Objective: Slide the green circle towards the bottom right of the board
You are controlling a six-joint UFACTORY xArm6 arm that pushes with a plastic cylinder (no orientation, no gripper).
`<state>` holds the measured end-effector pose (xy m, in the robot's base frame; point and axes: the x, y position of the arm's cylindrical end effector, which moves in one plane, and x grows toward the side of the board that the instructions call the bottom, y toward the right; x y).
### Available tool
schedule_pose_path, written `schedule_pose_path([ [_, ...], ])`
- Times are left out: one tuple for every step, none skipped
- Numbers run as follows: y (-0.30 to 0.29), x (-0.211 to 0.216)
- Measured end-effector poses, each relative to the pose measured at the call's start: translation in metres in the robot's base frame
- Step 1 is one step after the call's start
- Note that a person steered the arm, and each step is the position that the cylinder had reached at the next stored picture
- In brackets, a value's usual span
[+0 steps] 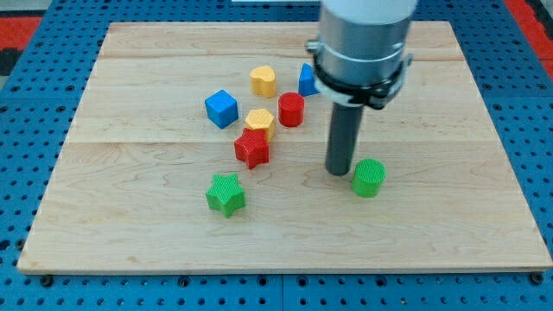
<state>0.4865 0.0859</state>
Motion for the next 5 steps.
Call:
schedule_pose_path([
  [0.064, 0.039],
  [0.056, 0.044],
  [0.056, -0.006],
  [0.055, -0.028],
  [0.056, -0.036],
])
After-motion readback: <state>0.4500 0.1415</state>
